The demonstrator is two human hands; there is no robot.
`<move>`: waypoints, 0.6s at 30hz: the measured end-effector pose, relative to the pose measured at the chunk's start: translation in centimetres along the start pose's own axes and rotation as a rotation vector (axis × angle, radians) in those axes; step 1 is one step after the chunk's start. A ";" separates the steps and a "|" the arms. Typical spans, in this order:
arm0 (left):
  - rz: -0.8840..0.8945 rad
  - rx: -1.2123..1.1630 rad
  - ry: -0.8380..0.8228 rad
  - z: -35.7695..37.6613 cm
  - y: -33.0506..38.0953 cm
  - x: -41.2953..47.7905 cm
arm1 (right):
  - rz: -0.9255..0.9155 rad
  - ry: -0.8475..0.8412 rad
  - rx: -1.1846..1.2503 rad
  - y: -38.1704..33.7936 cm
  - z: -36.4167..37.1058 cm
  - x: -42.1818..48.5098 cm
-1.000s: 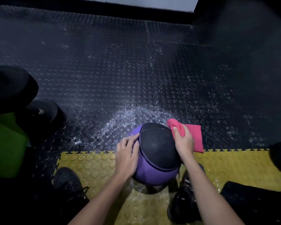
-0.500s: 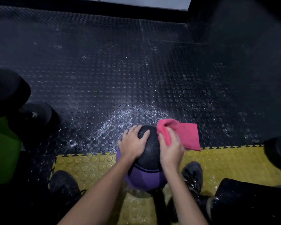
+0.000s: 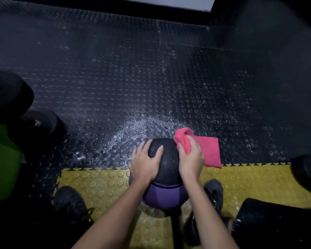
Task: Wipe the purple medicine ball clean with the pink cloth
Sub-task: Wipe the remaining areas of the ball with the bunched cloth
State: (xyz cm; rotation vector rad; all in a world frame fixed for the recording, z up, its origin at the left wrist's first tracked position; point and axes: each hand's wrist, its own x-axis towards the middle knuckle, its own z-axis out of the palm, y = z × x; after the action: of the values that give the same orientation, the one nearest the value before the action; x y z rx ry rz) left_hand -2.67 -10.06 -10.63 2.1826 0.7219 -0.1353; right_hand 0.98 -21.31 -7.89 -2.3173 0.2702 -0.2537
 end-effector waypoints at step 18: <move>-0.260 -0.190 -0.001 0.0 1.3 3.9 | -0.181 -0.003 0.002 -1.8 1.4 -0.5</move>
State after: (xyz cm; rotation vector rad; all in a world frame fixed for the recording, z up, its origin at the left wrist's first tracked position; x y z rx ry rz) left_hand 1.30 -9.01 -11.02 1.9029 0.9760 -0.1928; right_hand 1.10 -19.03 -7.59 -2.3424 0.0578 -0.3403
